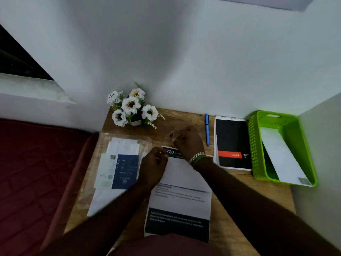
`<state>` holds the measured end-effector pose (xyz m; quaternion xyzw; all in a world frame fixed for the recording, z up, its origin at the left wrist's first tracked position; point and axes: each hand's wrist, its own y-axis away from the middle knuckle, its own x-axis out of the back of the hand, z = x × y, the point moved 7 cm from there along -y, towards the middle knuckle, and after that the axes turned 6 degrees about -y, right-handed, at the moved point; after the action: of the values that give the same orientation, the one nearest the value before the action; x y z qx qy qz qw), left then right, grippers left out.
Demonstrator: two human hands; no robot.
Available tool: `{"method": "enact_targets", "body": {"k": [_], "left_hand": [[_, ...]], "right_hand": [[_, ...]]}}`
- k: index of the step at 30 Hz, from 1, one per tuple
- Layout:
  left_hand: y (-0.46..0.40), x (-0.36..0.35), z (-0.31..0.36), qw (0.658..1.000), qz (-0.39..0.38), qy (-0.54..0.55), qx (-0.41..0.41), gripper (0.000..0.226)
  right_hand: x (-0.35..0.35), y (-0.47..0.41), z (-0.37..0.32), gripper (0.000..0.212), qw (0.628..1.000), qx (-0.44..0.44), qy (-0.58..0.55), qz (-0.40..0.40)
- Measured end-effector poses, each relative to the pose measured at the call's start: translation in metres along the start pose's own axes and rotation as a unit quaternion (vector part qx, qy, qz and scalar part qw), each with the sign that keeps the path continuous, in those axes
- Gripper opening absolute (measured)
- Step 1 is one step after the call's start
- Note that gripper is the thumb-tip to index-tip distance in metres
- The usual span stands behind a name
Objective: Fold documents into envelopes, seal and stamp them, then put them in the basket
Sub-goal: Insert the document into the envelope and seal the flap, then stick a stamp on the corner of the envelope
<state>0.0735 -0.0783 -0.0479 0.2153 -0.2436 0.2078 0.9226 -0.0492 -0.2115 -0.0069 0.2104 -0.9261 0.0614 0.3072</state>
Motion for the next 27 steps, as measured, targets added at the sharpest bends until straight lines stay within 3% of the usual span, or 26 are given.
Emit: {"method": "enact_targets", "body": {"k": [2,4,5,7,13,19,22,27], "left_hand": [[-0.001,-0.001,0.006,0.979,-0.015,0.177,0.103,0.019],[0.004,-0.010,0.014,0.908,-0.082,0.366,0.186,0.025],[0.007,-0.013,0.019,0.880,-0.113,0.418,0.196,0.028],[0.014,-0.016,0.027,0.862,-0.162,0.444,0.184,0.032],[0.033,-0.022,0.039,0.884,-0.214,0.394,0.135,0.056],[0.036,-0.021,0.038,0.889,-0.211,0.386,0.132,0.037],[0.035,-0.017,0.040,0.903,-0.208,0.358,0.115,0.039],[0.028,-0.013,0.046,0.929,-0.202,0.300,0.073,0.039]], "right_hand": [[0.007,0.023,0.001,0.011,0.996,-0.026,-0.084,0.023],[0.011,0.044,0.007,0.013,0.986,-0.045,-0.158,0.038],[0.013,0.055,0.010,0.011,0.979,-0.052,-0.195,0.042],[0.015,0.072,0.012,0.010,0.962,-0.060,-0.261,0.048],[0.015,0.098,0.011,0.007,0.959,-0.060,-0.272,0.054],[0.031,0.102,0.009,0.020,0.968,-0.067,-0.236,0.053],[0.049,0.095,-0.003,0.021,0.979,-0.010,-0.185,0.090],[0.045,0.075,-0.018,0.023,0.992,0.047,-0.116,0.012]]}}
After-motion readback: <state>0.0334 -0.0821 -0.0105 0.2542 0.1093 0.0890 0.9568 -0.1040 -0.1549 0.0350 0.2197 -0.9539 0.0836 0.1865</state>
